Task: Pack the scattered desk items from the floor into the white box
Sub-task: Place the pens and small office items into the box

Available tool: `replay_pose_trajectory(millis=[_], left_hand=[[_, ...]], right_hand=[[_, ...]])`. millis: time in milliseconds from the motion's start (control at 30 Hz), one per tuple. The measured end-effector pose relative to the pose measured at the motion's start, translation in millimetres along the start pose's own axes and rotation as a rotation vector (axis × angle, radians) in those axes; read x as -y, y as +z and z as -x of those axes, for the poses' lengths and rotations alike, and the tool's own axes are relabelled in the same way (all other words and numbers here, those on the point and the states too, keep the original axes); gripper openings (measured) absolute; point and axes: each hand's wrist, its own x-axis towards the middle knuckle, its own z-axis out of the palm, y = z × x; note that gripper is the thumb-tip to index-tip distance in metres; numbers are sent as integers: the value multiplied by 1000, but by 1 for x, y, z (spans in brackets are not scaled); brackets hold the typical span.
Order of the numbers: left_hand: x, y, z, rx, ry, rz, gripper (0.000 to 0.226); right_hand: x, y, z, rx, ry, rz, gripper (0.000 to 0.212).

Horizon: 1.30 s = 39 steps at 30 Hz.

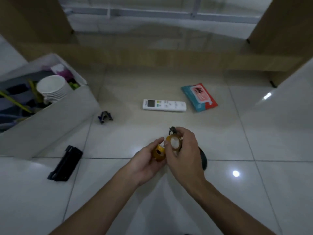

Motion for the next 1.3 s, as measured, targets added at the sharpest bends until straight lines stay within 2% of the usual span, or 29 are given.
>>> replay_pose_trajectory(millis=[133,300,433,533,700,833,900,967,1033,1067,1100,1167,1300], left_hand=[[-15,-16,16,-11,41,-31,40],[-34,-47,31,-38,76,-9,47],[-51,-68,43,-76,97,16,54],[-70,-82,57,-106,136,-4,57],[-106,-112,85,-143,233,25,63],[-134,-131,118,-157,335,70,60],[-147,-136,141,-284,460,5,44],[-155,-148,162,-564,767,-139,27],[-163,-169,180,-862,1149,-278,25],[-167,-182,186,-959,1261,-338,24],[-170,-197,187,-1043,1309,-412,21],[-177,-225,183,-1175,1275,-607,16],[-177,-254,172,-1242,1143,-865,21]], right_hand=[[15,20,-4,190,-137,20,39],[22,50,-9,447,-251,19,28],[30,74,-9,660,-410,193,46],[51,98,-14,732,-553,346,55],[102,132,-28,808,-651,270,58],[150,156,-37,869,-717,169,49],[181,162,-43,823,-687,81,45],[217,168,-51,789,-677,10,46],[258,180,-59,820,-702,-5,47],[277,189,-63,849,-730,8,47],[293,201,-68,879,-761,34,46],[321,226,-78,935,-803,93,44],[339,242,-104,952,-697,104,38]])
